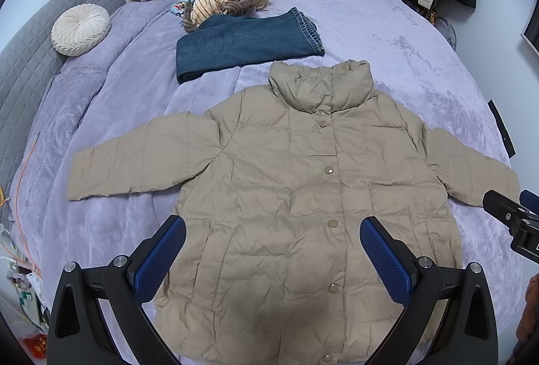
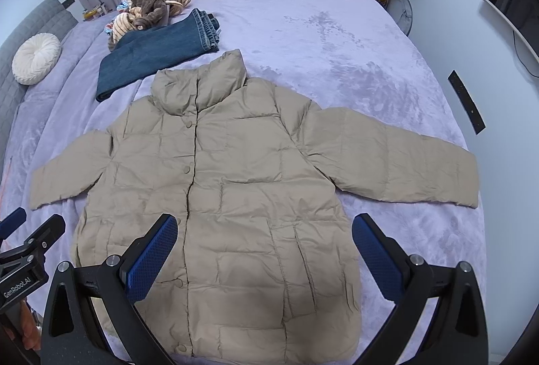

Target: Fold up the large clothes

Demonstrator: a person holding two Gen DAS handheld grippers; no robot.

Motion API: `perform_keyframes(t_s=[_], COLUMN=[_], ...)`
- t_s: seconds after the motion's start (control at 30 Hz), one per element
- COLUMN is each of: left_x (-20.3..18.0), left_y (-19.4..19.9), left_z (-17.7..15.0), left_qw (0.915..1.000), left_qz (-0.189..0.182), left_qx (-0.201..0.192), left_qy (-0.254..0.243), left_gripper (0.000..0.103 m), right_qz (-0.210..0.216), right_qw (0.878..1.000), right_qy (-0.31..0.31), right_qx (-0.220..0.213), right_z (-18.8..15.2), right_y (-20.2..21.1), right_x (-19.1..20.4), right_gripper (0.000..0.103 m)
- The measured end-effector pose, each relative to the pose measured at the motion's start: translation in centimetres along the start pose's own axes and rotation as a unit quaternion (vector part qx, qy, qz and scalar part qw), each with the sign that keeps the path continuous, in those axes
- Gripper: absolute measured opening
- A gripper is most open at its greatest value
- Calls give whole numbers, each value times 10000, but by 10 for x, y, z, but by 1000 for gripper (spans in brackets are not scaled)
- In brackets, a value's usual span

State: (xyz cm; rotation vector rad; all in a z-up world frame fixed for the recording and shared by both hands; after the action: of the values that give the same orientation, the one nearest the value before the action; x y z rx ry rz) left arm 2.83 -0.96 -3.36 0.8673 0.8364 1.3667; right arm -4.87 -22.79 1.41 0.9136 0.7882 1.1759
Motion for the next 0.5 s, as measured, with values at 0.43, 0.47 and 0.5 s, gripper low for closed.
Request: perform_keyframes(t_s=[0.43,0.47,0.5], left_x=[0,0,0], left_y=[1,1,1], left_z=[1,1,1], left_qw=[10000,10000,10000], left_qz=[-1,-1,-1], left_qx=[11,13,14], left_qy=[-13,-11,-10], left_gripper=[103,103,103], right_qz=[-12,-8,-8], right_qw=[10000,10000,10000], right_qy=[9,6,5], right_qx=[3,4,5], right_z=[0,0,0], right_y=[0,0,0], right_x=[0,0,0], right_gripper=[103,103,103])
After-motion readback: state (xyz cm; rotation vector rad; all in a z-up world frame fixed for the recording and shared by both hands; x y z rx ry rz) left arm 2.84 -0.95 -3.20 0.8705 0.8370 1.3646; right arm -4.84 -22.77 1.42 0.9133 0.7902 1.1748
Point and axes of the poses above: each gripper's, at about its wrist camera, not at the fingertips, and y roughly against the way its jaws point, x to its left, z to its top, the point moved 3 cm from there along -y, roughly the way its jaws point, and after that the axes turned 2 degrees about y, right-handed, at the moved point
